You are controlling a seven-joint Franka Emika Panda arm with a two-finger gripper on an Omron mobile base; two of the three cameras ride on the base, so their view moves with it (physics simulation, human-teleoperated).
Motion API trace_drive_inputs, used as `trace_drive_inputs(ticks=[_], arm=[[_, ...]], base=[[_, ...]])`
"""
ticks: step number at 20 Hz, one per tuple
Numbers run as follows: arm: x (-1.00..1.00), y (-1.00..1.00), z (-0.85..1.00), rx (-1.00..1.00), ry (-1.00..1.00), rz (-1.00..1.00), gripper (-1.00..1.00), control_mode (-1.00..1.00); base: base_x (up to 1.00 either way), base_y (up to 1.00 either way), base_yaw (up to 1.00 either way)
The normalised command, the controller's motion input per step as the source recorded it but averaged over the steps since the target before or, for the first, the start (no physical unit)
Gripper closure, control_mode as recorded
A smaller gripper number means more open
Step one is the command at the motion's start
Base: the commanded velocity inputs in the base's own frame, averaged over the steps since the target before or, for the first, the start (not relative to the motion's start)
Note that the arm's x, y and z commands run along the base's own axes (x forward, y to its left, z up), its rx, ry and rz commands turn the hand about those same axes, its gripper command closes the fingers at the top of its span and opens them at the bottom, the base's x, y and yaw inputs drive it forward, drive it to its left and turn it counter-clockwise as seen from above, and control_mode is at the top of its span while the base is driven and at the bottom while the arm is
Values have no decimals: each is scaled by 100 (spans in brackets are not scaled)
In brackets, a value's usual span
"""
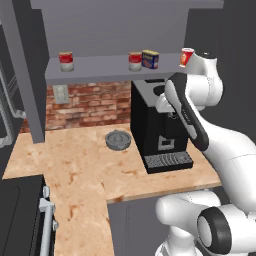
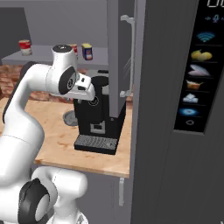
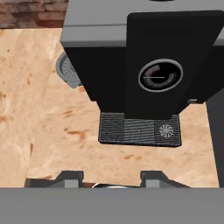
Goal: Stack two cans on top of the other two cans in the cabinet.
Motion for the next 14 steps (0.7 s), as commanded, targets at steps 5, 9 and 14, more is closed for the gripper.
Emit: trace_drive_inputs(ticks=[5,9,14], arm=[[-14,0,0,0,-15,2,-100,-100],[-18,-2,6,0,-38,16,-100,-100],[-4,0,27,0,-40,16,-100,-100]], base=[[0,0,0],[0,0,0],[0,0,0]])
